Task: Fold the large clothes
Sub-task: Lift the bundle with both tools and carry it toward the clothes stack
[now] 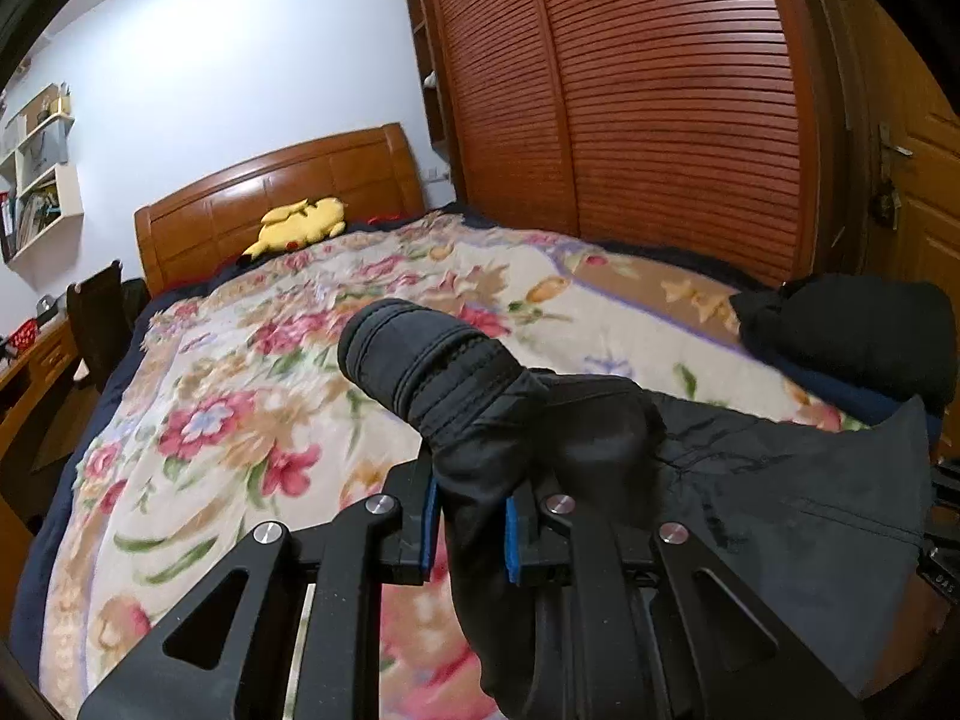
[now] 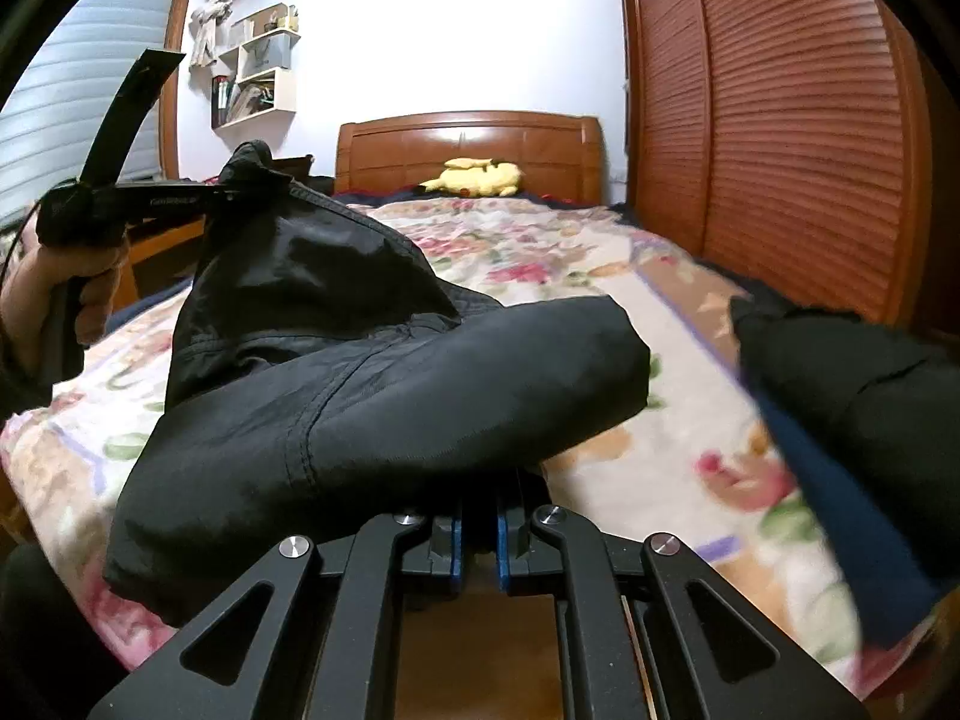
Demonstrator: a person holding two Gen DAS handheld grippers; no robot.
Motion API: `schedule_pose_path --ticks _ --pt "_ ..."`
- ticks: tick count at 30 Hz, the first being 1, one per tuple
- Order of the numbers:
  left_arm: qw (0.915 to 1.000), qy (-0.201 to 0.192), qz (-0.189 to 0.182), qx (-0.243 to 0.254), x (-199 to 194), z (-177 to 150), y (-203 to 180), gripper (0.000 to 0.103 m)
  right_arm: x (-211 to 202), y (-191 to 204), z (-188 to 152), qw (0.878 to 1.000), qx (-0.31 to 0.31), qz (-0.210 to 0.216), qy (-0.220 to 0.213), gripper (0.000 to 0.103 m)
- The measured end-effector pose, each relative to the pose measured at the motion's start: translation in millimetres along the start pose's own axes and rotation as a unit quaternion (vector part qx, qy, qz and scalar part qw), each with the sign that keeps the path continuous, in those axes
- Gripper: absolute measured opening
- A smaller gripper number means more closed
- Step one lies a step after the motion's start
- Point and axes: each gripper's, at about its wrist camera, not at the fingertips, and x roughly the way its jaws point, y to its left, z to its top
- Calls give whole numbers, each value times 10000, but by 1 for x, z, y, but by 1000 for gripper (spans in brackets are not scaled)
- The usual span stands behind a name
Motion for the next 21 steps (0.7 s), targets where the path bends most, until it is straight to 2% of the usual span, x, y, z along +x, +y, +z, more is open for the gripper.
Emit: schedule_pose_path --ticks 6,12,16,21 --pt "9995 -232 -229 40 23 41 -38 17 -19 -26 38 9970 -585 -507 -40 7" --pt "9959 -566 -704 -41 49 97 -106 17 -47 -79 69 9876 -853 -1315 -26 7" --pt "9911 -709 -1129 -19 70 135 -167 17 -62 -117 77 9738 -1088 -1985 239 7" --pt "9830 -930 -1584 29 88 178 -239 17 -89 -178 85 9562 -999 -2722 391 7"
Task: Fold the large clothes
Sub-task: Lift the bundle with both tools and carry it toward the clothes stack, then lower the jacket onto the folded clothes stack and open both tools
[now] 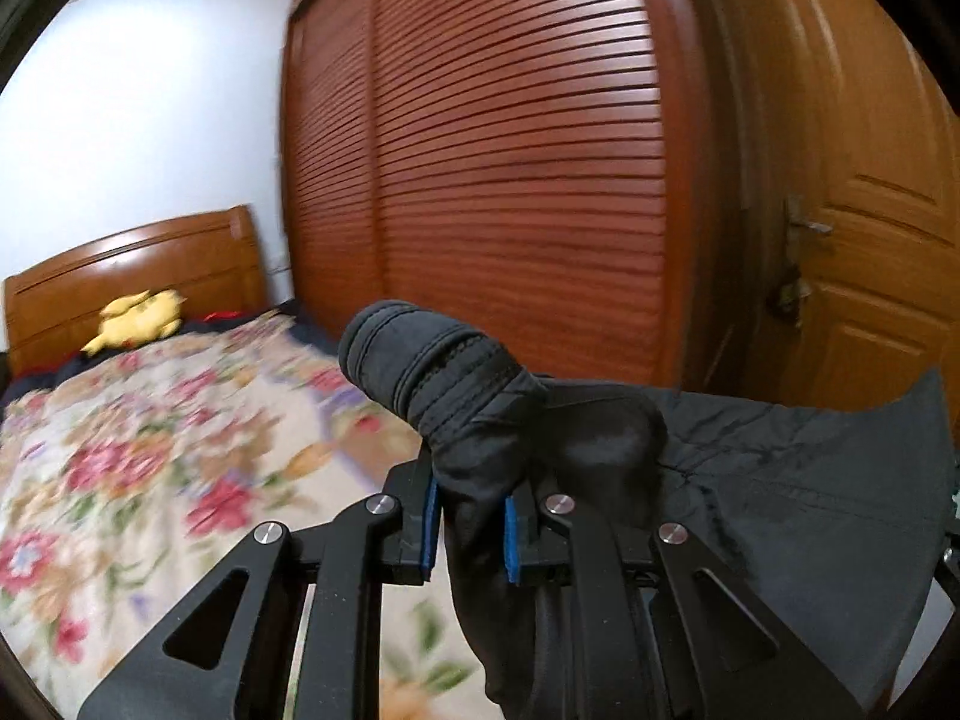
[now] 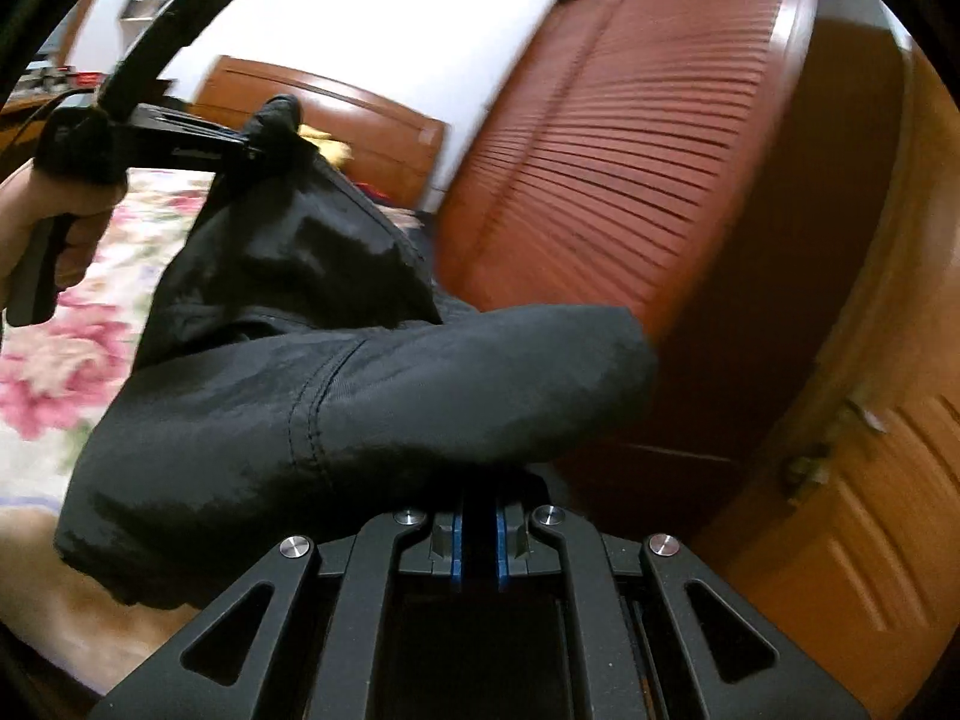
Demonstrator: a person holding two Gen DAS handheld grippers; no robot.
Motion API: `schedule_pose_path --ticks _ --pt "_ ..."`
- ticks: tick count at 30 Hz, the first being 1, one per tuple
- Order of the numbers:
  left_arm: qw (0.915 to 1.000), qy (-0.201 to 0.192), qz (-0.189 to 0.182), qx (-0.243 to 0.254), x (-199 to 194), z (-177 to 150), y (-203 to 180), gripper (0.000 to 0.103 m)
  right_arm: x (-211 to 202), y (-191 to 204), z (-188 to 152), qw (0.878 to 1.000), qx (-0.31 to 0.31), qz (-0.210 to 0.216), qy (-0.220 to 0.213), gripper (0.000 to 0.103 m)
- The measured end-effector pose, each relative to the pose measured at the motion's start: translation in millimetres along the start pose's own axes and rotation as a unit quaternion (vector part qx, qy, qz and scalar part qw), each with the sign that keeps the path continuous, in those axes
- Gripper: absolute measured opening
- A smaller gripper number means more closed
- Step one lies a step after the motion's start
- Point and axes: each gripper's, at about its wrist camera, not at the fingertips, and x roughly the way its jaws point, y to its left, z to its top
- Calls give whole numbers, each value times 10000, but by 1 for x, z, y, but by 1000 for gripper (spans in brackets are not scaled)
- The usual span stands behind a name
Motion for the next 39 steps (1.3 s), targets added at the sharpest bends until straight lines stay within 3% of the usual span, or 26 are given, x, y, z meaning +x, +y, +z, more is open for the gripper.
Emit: schedule_pose_path --ticks 6,13,14,16,20,21,22,24,26,28,32,35,39 --pt "9987 237 -460 -18 58 2 -54 17 21 -70 -38 9949 577 -642 513 7" --pt "9967 696 -378 196 101 -19 -57 20 39 -77 -82 9891 949 -468 1024 7" --pt "9962 758 -391 152 100 -22 -50 22 42 -83 -85 9877 1084 -385 1055 8" --pt "9955 837 -424 93 101 -24 -45 38 37 -89 -87 9849 1364 -327 1016 9" --pt "9958 748 -487 196 81 -32 -37 66 26 -118 -84 9788 1870 -310 772 25" --pt "9957 759 -504 172 73 -35 -33 82 17 -120 -80 9781 1941 -328 677 35" --pt "9958 741 -522 135 67 -38 -28 86 9 -118 -79 9780 1967 -355 593 46" --pt "9953 785 -552 88 50 -49 -21 90 -5 -118 -70 9792 1957 -336 418 52" --pt "9947 890 -493 139 32 -65 -14 101 -20 -113 -60 9814 1872 -331 253 58" --pt "9940 939 -490 279 16 -79 -10 103 -33 -106 -53 9822 1849 -327 23 66" --pt "9922 1061 -499 429 -19 -108 -1 103 -45 -92 -44 9811 1920 -85 -222 70" --pt "9918 1091 -488 454 -44 -127 6 103 -40 -79 -41 9816 1894 56 -226 70" --pt "9905 1211 -481 450 -71 -153 14 103 -7 -76 -50 9793 2023 52 82 70"
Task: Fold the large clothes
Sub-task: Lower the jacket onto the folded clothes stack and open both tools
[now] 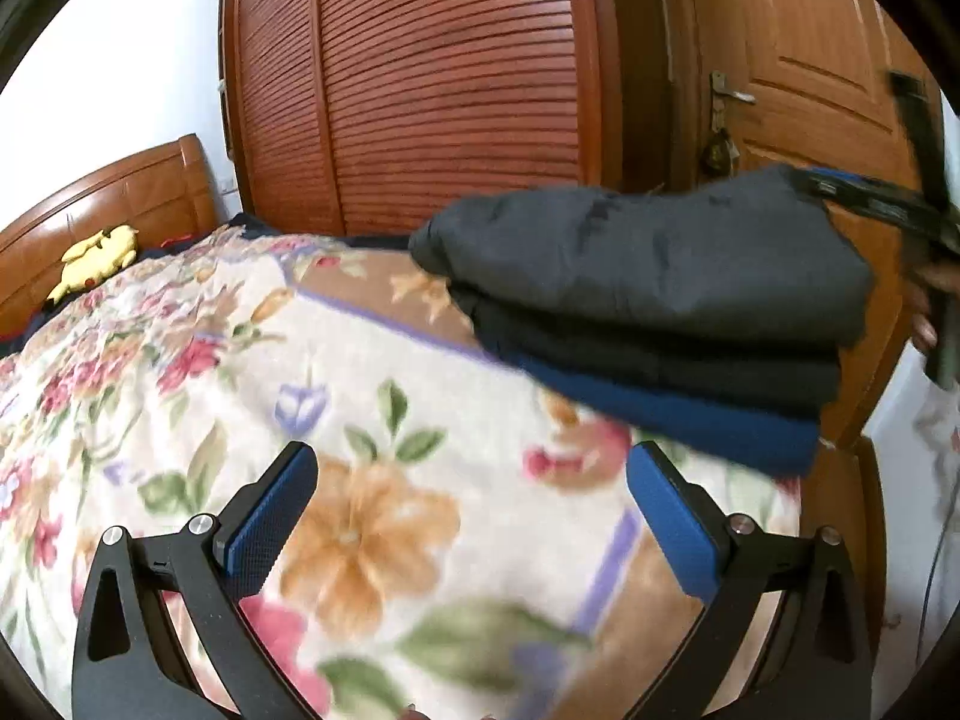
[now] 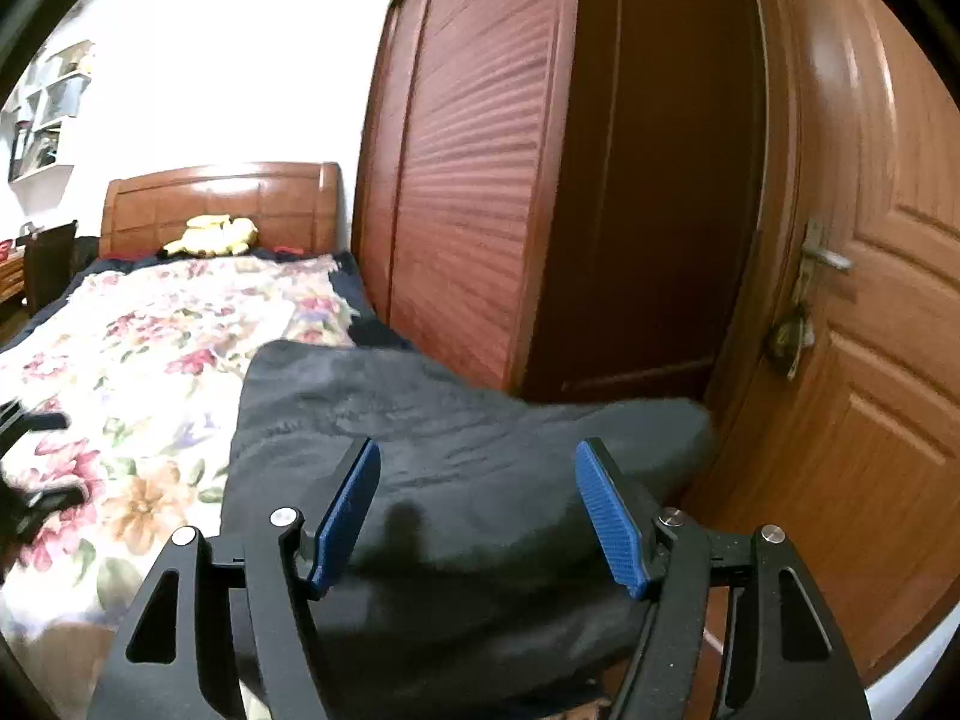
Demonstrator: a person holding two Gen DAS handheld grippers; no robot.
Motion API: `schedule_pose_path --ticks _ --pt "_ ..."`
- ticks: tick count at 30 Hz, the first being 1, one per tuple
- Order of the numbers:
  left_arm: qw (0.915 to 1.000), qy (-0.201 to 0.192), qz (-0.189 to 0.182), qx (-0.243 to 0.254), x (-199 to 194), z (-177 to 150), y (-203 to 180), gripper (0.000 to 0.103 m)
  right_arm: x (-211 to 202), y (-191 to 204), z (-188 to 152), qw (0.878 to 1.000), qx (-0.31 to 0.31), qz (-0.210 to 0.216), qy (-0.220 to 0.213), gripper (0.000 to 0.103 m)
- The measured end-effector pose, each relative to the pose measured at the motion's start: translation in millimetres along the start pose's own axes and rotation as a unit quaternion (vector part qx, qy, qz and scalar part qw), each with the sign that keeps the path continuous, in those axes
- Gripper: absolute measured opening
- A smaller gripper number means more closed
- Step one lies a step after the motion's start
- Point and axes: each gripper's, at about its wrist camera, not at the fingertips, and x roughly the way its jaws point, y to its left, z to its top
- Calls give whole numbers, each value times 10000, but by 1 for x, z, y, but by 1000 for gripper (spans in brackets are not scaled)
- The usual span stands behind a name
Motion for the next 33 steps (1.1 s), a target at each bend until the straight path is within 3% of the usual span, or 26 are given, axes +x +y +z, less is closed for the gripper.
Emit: schedule_pose_path --ticks 7,10,18,24,33 --pt "9998 65 146 -124 -32 -55 8 103 41 -25 -6 9959 700 37 574 69" --pt "9995 65 284 -121 -46 -71 13 103 48 -35 -6 9939 703 99 843 69" --pt "9978 -46 508 -416 -104 -107 30 103 -3 -29 13 9967 506 -462 438 70" --pt "9947 -153 778 -655 -146 -125 48 103 -46 -2 21 9995 225 -127 181 70" --pt "9885 -184 1092 -1034 -185 -152 80 103 -89 67 3 9960 -29 894 58 70"
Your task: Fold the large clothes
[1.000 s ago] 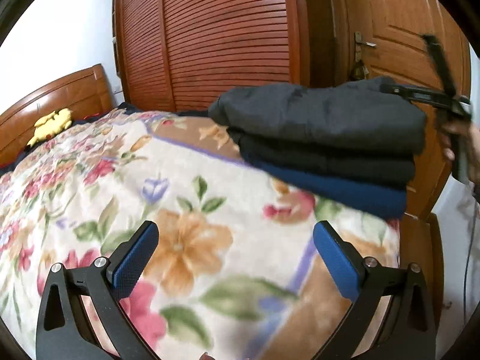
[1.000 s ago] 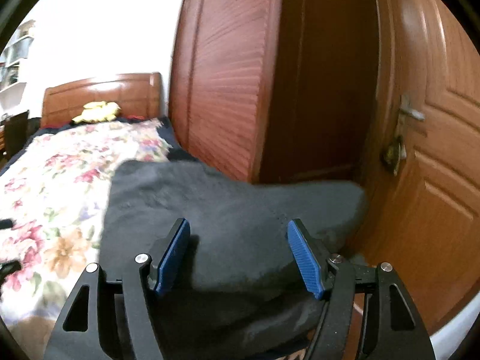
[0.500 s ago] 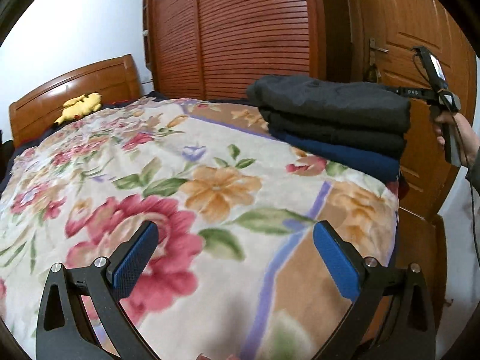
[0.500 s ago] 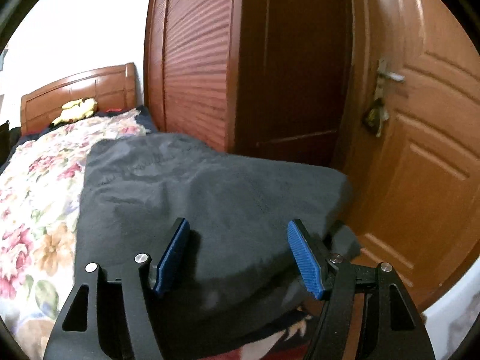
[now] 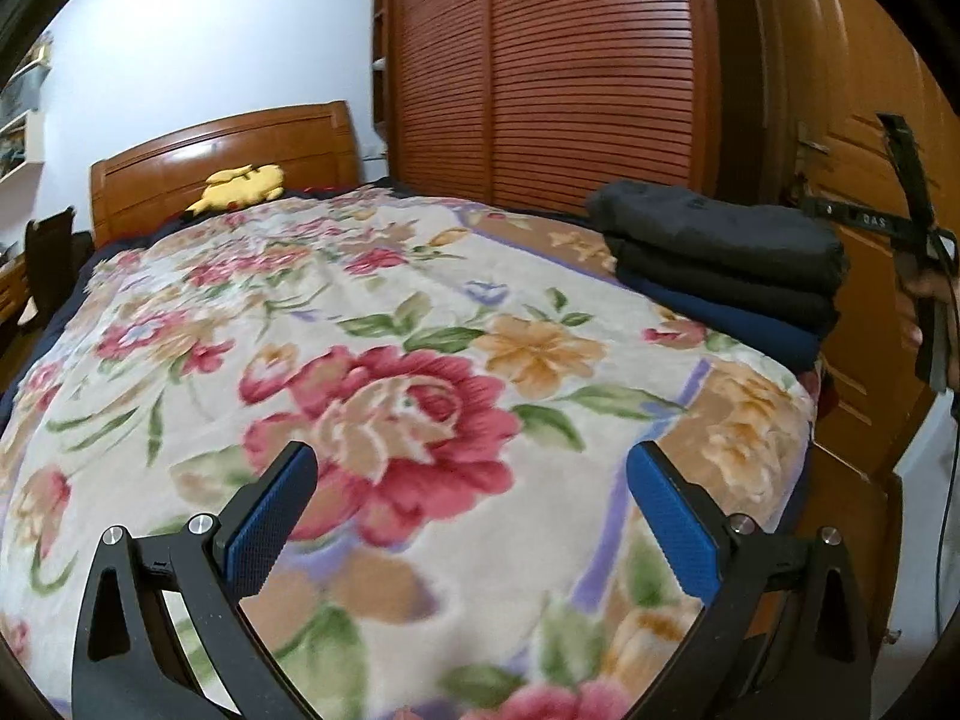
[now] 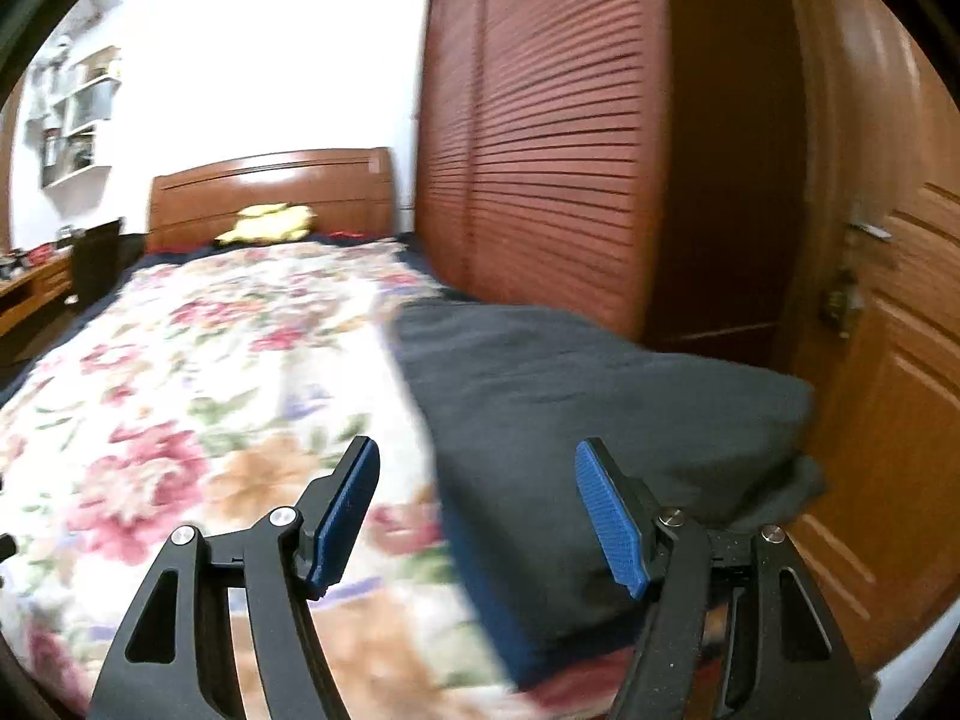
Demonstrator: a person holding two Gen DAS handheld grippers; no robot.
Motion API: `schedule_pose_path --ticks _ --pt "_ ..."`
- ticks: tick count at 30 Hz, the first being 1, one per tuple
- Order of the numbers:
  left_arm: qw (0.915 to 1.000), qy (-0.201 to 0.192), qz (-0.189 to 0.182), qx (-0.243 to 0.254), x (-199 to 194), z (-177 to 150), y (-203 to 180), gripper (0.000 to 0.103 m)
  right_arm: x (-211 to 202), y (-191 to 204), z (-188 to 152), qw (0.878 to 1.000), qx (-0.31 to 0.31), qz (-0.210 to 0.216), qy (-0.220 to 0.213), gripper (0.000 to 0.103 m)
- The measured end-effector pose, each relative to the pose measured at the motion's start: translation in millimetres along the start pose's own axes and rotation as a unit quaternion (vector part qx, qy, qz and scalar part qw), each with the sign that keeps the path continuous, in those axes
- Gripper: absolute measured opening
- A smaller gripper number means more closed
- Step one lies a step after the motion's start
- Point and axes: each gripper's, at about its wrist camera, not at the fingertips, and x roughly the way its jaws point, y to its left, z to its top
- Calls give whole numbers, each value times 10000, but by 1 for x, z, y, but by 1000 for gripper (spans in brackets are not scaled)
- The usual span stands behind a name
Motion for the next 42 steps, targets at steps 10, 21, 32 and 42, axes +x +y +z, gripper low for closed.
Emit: schedule_pose_path --ticks 10,21,32,42 --pt "9973 -83 506 -522 -14 -21 58 103 17 72 -23 9949 -220 951 253 78" --pt "9902 56 1086 -879 -9 -55 125 103 67 145 -41 9870 -453 1454 521 79" --pt "9779 -87 1754 -1132 -21 -75 167 103 106 210 -55 9755 -610 2030 594 79" --pt "9669 -510 2285 -1017 -48 -76 180 103 105 229 -54 9722 -753 2219 11 79"
